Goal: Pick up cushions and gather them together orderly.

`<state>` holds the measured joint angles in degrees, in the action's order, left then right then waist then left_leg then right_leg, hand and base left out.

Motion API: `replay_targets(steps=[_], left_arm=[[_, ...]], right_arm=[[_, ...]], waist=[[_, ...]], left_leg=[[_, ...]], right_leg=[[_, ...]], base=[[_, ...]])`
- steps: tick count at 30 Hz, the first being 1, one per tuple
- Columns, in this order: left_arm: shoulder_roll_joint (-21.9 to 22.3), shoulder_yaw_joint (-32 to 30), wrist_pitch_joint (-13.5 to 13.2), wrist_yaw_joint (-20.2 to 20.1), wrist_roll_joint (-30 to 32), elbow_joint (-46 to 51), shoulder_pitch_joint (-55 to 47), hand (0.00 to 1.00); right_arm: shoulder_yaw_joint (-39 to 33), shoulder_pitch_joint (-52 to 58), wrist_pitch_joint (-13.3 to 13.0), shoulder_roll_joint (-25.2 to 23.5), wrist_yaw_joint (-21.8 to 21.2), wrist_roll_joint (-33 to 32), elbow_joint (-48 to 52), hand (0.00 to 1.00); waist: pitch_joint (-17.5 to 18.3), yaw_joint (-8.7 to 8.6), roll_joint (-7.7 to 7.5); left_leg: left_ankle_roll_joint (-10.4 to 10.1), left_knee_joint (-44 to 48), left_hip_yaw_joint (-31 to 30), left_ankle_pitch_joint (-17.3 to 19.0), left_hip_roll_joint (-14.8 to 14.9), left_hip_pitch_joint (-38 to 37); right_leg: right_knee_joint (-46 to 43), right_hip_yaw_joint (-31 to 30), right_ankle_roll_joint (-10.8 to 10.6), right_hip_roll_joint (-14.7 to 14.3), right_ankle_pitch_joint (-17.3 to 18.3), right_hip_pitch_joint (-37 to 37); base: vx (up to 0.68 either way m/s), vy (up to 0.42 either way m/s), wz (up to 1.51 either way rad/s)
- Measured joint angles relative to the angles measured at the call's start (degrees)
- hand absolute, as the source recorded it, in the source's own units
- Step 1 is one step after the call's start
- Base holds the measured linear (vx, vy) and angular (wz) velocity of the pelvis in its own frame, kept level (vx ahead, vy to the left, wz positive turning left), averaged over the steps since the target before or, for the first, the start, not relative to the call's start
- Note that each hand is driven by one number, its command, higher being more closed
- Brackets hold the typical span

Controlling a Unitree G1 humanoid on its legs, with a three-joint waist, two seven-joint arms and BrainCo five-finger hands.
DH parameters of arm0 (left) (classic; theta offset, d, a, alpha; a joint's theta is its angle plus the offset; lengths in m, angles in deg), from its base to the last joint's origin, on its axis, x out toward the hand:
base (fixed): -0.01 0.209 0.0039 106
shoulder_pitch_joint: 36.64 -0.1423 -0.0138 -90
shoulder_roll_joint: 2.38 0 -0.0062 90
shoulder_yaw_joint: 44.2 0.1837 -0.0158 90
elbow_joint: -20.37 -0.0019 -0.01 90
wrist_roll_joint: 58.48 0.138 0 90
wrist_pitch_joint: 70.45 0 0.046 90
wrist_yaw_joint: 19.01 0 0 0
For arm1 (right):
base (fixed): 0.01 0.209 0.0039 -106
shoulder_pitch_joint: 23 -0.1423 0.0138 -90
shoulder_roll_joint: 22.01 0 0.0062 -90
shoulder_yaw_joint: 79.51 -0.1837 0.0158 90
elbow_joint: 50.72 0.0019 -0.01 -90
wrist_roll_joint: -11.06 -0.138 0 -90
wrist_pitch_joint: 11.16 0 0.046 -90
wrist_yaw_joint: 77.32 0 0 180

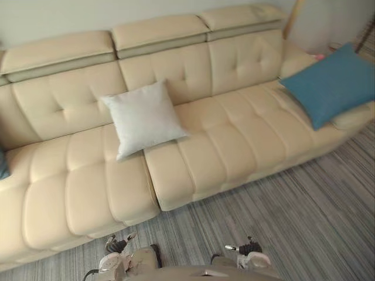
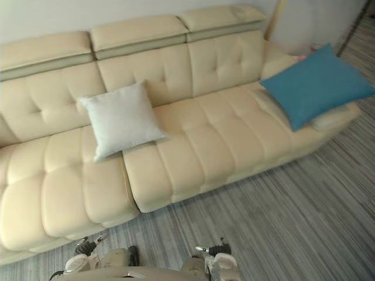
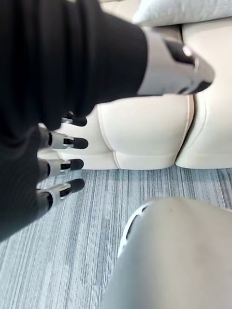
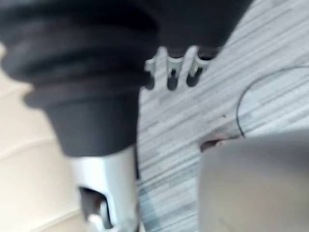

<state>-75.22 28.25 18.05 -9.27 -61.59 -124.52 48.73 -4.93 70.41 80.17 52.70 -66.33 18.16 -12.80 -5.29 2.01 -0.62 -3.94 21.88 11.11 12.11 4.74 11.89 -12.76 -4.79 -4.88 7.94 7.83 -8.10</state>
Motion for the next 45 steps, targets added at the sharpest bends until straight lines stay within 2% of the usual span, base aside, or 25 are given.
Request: replay_targets(steps=[2,5,6,7,8,10,12,14,16,18,19,20,22,24,26,28,29,30,34,36,37,39,40,42,45], left_arm=[[-0.2,0.0,0.4,-0.1,0.9,-0.6,0.7,0.0],[-0.2,0.1,0.4,-0.1,1.1,-1.1,1.2,0.0],[-0.2,0.1,0.4,-0.1,1.1,-1.5,1.2,0.0],[-0.2,0.3,0.4,-0.1,1.1,-1.9,2.0,0.0],[-0.2,0.4,0.4,-0.1,1.1,-1.9,2.1,0.0],[-0.2,1.6,0.5,-0.1,1.1,-2.1,2.0,0.0],[-0.6,2.1,0.5,-0.1,1.1,-2.3,1.6,0.0],[-0.6,2.7,0.5,-0.2,1.1,-2.8,1.5,0.0],[-0.9,2.7,0.5,-0.1,1.0,-3.2,0.7,0.0],[-0.7,1.8,0.5,-0.1,1.0,-2.0,0.5,0.0],[-0.8,1.8,0.4,-0.1,1.0,-1.4,0.5,0.0],[-0.9,2.1,0.4,-0.2,1.2,-0.8,0.5,0.0],[-0.9,2.5,0.4,-0.1,1.3,-0.5,0.5,0.0],[-0.6,3.0,0.4,-0.1,1.2,0.5,0.5,0.0],[-0.2,2.9,0.3,-0.1,1.2,1.7,0.4,0.0],[0.7,2.7,0.2,0.0,1.3,2.6,0.3,0.0],[0.8,2.4,0.2,-0.1,1.3,2.6,0.2,0.0],[1.0,1.8,0.2,-0.1,1.5,2.6,0.2,0.0],[0.1,0.9,0.3,-0.1,2.2,2.5,0.2,0.0],[0.0,1.2,0.5,-0.1,2.2,2.0,0.3,0.0],[-0.1,2.0,0.8,-0.1,2.3,1.5,0.3,0.0],[-0.1,2.9,1.1,-0.1,2.3,1.3,0.3,0.0],[-0.1,4.2,1.4,-0.1,2.4,0.9,0.4,0.0],[-0.1,4.2,1.5,-0.1,2.4,0.3,1.1,0.0],[-0.6,5.9,1.6,-0.1,2.4,-1.1,1.5,0.0]], right_arm=[[-0.6,0.0,0.0,-0.6,0.0,-0.8,0.5,0.0],[-0.3,-0.7,0.0,-0.8,0.0,-1.1,0.5,0.0],[-0.3,-1.7,0.0,-0.8,0.0,-1.1,0.5,0.0],[-0.3,-3.1,0.0,-0.7,0.0,-1.1,0.3,0.0],[-0.3,-3.4,0.0,-0.6,0.0,-1.1,0.0,0.0],[-0.3,-3.7,0.0,0.1,0.0,-1.1,-0.9,0.0],[-0.2,-3.2,0.0,0.7,0.1,-1.2,-1.4,0.0],[-0.2,-3.4,-0.2,2.2,0.2,-1.6,-3.0,0.0],[0.4,-3.3,-0.2,2.8,0.4,-3.2,-3.1,0.0],[1.7,-3.1,-0.5,3.1,0.6,-3.3,-2.6,0.0],[2.3,-2.9,-0.5,3.1,0.9,-3.3,-2.3,0.0],[3.0,-2.4,-0.4,3.2,1.4,-3.3,-1.6,0.0],[3.4,-1.8,-0.4,2.8,2.1,-3.3,0.5,0.0],[3.5,-1.3,-0.3,2.2,2.2,-3.3,1.8,0.0],[3.7,-1.4,-0.2,1.9,2.2,-3.4,2.3,0.0],[3.4,-1.6,-0.2,1.7,2.2,-3.4,2.1,0.0],[3.4,-1.6,-0.1,1.7,2.2,-3.4,1.4,0.0],[3.4,-1.9,0.0,1.3,2.2,-3.3,1.5,0.0],[3.1,-1.2,0.1,-0.8,2.2,-3.3,1.7,0.0],[3.2,-0.9,0.1,-0.9,2.1,-3.2,1.7,0.0],[3.6,-1.7,0.1,-0.8,2.0,-2.8,2.0,0.0],[3.6,-2.3,0.1,-0.8,2.0,-2.6,2.1,0.0],[3.6,-2.9,0.0,-0.7,2.0,-2.3,2.1,0.0],[3.6,-3.8,0.1,-0.7,1.9,-2.3,1.5,0.0],[3.6,-5.0,0.0,-0.1,1.9,-2.3,1.5,0.0]], waist=[[0.0,-1.28,-0.12],[0.1,-0.52,0.07],[0.2,-0.32,0.4],[0.0,-0.31,0.79],[-0.2,-0.34,0.97],[-0.8,-0.52,1.88],[-0.8,-0.7,2.04],[-0.9,-0.96,3.5],[-1.5,-0.53,3.92],[-2.2,-0.56,4.88],[-3.1,-0.31,5.12],[-3.2,0.13,4.91],[-3.3,-0.08,4.89],[-3.4,0.56,4.78],[-3.4,1.25,4.75],[-3.5,2.48,4.56],[-3.4,3.3,4.78],[-2.8,3.84,4.61],[-1.4,3.84,0.97],[-1.6,4.02,0.84],[-1.7,3.67,1.05],[-1.8,2.97,1.2],[-2.1,1.99,1.84],[-2.5,1.92,1.74],[-2.7,0.3,2.04]], left_leg=[[0.5,0.1,2.2,1.0,0.4,-0.6],[0.8,0.1,9.9,1.3,3.2,-2.8],[1.3,-0.1,12.0,1.1,4.1,-3.2],[1.9,-0.5,13.7,0.7,5.4,-3.6],[1.9,-1.1,14.8,0.7,5.9,-4.4],[1.9,-3.2,19.9,0.7,6.1,-8.8],[1.2,-3.7,21.5,0.9,5.6,-12.0],[0.1,-2.7,21.1,1.6,6.7,-12.7],[-0.6,8.2,19.0,2.0,10.5,-9.9],[2.4,22.3,13.9,-0.7,15.3,-5.6],[5.5,30.7,10.0,-4.6,17.6,-2.8],[4.4,35.3,6.9,-4.8,17.5,-0.8],[3.2,37.2,4.8,-1.2,15.2,1.4],[2.1,33.6,3.0,3.3,10.0,5.0],[1.6,24.5,2.7,4.3,6.2,7.1],[0.9,12.6,0.5,3.6,2.8,7.2],[0.6,3.5,-3.2,0.6,1.5,6.6],[2.3,2.5,-3.3,-2.0,0.8,5.6],[5.4,2.4,2.5,1.5,-1.5,2.3],[6.3,2.4,5.8,4.1,-1.9,-2.0],[7.0,2.3,7.5,5.9,-2.0,-5.7],[7.0,1.7,7.8,7.1,-1.9,-8.3],[6.1,-0.4,8.0,8.3,-1.2,-12.4],[5.8,-3.1,8.7,8.5,-0.2,-15.9],[4.6,-8.0,9.0,7.8,1.8,-20.1]], right_leg=[[1.7,-2.0,-0.7,-0.7,-2.7,-0.2],[1.6,-3.5,-1.0,-2.9,-6.2,-3.0],[1.8,-1.0,-0.3,-3.6,-8.0,-4.5],[1.7,7.3,2.3,-3.9,-9.7,-6.3],[1.5,11.0,3.5,-3.4,-9.4,-6.4],[-2.1,28.3,7.5,0.3,-4.8,-5.7],[-5.0,34.4,7.7,1.6,-3.6,-4.7],[-5.6,30.6,6.7,-0.6,-2.4,-5.2],[-6.9,27.3,7.2,-2.4,-0.1,-6.0],[-7.6,26.1,8.2,-5.0,0.9,-4.4],[-8.8,24.2,9.1,-6.6,2.3,-3.0],[-9.6,22.4,9.7,-7.5,3.3,-2.4],[-9.9,20.1,9.8,-7.9,3.8,-1.9],[-9.4,16.4,9.8,-8.3,3.9,-2.0],[-7.7,13.4,9.8,-8.8,3.9,-1.3],[-6.7,10.5,9.7,-9.0,3.9,-1.3],[-6.3,8.0,9.2,-10.0,4.2,-1.5],[-6.3,5.6,8.5,-10.4,4.5,-1.7],[-13.6,2.2,1.6,-6.9,7.3,-3.7],[-23.9,2.3,-1.0,-5.6,8.2,-6.1],[-34.4,3.9,-4.1,-4.1,5.4,-9.7],[-40.7,6.9,-3.3,-2.6,4.0,-11.8],[-44.1,13.6,1.0,0.3,6.0,-14.0],[-41.5,17.7,2.6,1.1,8.0,-15.2],[-25.7,20.7,3.1,-0.6,6.1,-19.2]], base=[[0.05,0.127,-0.95],[0.11,0.061,-1.44],[0.09,-0.018,-1.51],[0.09,-0.018,-1.49],[0.08,-0.064,-1.33],[0.07,-0.079,-1.02],[0.09,-0.117,-0.91],[0.09,-0.143,-0.87],[0.06,-0.166,-0.93],[0.07,-0.171,-0.77],[0.1,-0.102,-0.88],[0.14,-0.068,-0.92],[0.13,-0.013,-0.72],[0.14,0.03,-0.78],[0.19,0.11,-0.76],[0.19,0.157,-0.97],[0.22,0.198,-1.25],[0.33,0.274,-1.32],[0.38,0.227,-0.82],[0.36,0.126,-0.79],[0.35,0.089,-0.58],[0.36,0.046,-0.3],[0.37,0.002,-0.13],[0.39,-0.042,-0.2],[0.39,-0.118,-0.09]])
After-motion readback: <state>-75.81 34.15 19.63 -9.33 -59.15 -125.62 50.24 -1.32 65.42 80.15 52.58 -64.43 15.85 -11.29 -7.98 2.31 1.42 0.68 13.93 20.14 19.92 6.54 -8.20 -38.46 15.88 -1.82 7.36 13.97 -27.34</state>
